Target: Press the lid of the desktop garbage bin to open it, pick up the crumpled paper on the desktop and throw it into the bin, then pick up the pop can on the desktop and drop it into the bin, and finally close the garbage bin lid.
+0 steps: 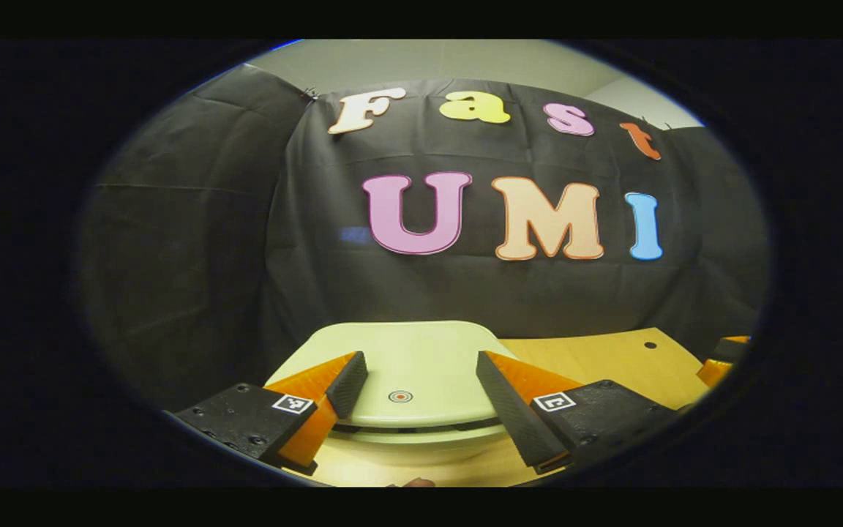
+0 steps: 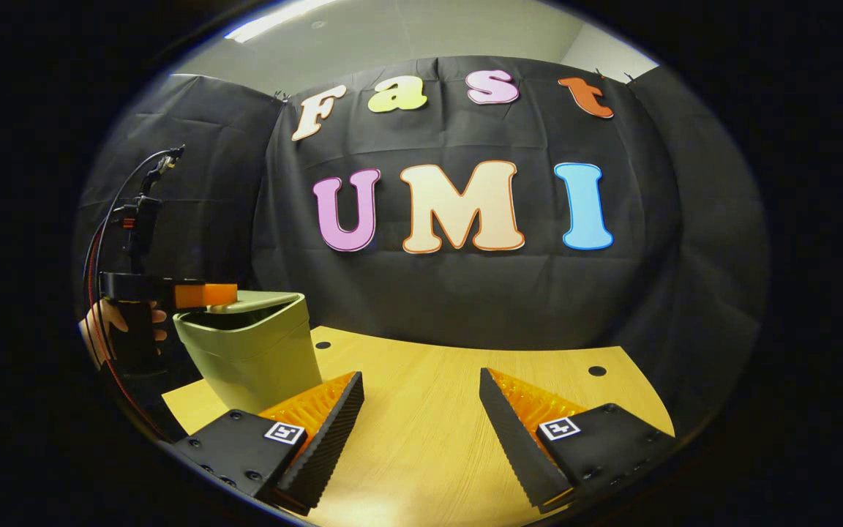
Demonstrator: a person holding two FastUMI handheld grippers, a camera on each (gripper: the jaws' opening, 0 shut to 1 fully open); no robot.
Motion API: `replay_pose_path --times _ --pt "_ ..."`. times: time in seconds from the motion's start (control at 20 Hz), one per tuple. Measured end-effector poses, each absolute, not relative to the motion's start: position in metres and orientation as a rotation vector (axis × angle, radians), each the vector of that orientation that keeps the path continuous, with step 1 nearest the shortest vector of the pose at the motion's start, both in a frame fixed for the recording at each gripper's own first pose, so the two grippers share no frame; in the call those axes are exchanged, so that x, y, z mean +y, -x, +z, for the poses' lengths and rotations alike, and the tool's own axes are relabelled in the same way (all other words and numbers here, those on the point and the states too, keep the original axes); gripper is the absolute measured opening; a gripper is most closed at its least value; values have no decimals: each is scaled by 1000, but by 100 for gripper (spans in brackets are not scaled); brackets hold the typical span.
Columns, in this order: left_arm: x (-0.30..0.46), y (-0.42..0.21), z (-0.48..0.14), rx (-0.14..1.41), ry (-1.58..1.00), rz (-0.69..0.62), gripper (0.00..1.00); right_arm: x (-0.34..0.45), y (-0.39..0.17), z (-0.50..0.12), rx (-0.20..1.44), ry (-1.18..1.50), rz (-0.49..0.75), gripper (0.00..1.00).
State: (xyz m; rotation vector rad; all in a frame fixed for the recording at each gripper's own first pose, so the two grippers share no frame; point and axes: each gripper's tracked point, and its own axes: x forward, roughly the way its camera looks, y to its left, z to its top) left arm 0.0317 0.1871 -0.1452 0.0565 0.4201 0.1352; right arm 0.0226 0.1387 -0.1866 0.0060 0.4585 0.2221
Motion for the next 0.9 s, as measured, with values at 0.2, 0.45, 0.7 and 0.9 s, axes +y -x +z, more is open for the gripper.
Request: replay_pose_path --times 0.2,0.45,0.7,0.9 --pt "184 -26 -153 422 -55 140 96 148 -24 -189 469 -24 227 100" --pt "186 -27 -161 350 -20 150 95 154 -25 -191 483 -39 232 99" --pt "179 -27 -155 305 -68 117 93 146 -36 -165 413 -50 211 100" --pt "148 -26 -132 233 -75 66 93 122 -47 -125 292 -55 158 99"
